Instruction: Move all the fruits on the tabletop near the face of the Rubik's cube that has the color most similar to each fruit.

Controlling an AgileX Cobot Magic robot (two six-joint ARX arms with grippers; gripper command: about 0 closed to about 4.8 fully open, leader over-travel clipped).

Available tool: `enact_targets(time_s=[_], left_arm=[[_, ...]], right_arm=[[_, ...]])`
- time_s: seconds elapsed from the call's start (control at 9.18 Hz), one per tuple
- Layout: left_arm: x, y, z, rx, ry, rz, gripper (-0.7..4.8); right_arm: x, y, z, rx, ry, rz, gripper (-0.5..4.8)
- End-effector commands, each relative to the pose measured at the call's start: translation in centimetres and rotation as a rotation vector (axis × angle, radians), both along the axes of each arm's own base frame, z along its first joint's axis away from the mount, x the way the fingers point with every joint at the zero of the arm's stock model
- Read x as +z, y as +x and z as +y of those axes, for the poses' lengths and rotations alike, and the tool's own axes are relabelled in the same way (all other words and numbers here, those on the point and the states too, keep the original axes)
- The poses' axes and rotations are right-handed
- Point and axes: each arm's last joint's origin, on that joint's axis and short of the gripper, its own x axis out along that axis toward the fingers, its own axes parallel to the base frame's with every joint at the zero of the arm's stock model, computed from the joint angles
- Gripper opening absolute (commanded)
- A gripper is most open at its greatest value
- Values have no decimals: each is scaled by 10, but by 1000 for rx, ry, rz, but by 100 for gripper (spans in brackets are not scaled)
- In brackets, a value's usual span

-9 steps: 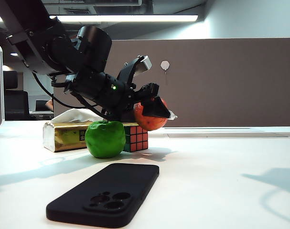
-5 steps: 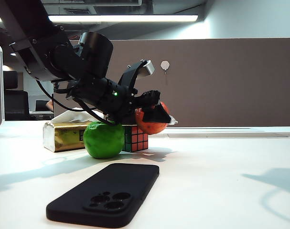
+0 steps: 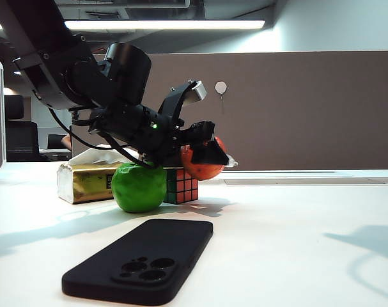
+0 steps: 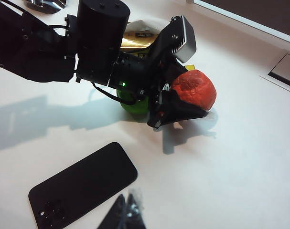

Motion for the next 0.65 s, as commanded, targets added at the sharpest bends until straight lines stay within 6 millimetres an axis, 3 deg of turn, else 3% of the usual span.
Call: enact_targets(time_s=[0.11, 0.65], left_arm=[[4, 1, -2, 1, -27, -31, 471], [9, 2, -3, 0, -53, -73, 471]], right_arm=[[2, 0, 0, 6, 8, -12, -1], [2, 0, 0, 6, 8, -13, -1]])
